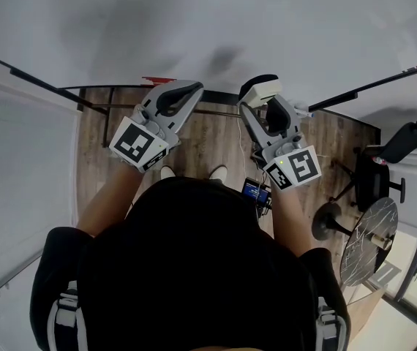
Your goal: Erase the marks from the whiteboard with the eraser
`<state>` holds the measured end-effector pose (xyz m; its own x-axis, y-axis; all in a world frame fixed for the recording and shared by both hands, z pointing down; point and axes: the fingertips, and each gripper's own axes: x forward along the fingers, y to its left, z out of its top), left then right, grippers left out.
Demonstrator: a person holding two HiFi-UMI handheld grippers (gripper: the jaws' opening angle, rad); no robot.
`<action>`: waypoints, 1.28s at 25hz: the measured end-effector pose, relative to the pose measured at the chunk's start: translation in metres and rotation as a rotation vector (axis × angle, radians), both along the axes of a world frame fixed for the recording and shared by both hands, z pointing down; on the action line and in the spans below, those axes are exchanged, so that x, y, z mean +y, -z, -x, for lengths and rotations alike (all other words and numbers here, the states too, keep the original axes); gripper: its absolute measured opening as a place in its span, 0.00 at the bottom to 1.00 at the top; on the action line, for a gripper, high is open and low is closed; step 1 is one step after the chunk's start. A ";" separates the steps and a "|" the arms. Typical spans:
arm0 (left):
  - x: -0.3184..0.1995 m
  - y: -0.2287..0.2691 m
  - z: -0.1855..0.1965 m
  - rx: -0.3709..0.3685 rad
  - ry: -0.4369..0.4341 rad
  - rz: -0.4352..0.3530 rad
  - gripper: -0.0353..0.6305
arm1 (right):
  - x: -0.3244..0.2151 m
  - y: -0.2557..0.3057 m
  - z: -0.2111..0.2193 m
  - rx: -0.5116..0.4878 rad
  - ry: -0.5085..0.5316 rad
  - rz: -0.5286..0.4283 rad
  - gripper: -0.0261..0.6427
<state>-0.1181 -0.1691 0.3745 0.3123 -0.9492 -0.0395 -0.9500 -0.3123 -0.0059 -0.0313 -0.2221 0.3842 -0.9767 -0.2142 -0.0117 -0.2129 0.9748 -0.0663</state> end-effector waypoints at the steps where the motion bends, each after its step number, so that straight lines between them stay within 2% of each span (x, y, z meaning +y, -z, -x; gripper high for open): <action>1: 0.000 -0.001 0.000 0.000 -0.002 0.001 0.06 | 0.000 0.000 0.000 -0.001 0.000 0.001 0.39; 19: 0.007 -0.010 -0.006 0.002 -0.013 0.013 0.06 | 0.009 -0.005 0.007 0.030 0.021 -0.034 0.39; 32: 0.008 -0.008 -0.010 0.007 0.000 0.017 0.06 | 0.015 -0.003 0.009 0.026 0.046 -0.025 0.39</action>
<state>-0.1079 -0.1616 0.3821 0.3121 -0.9497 -0.0260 -0.9499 -0.3124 0.0062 -0.0405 -0.2072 0.3873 -0.9855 -0.1694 0.0089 -0.1696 0.9848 -0.0373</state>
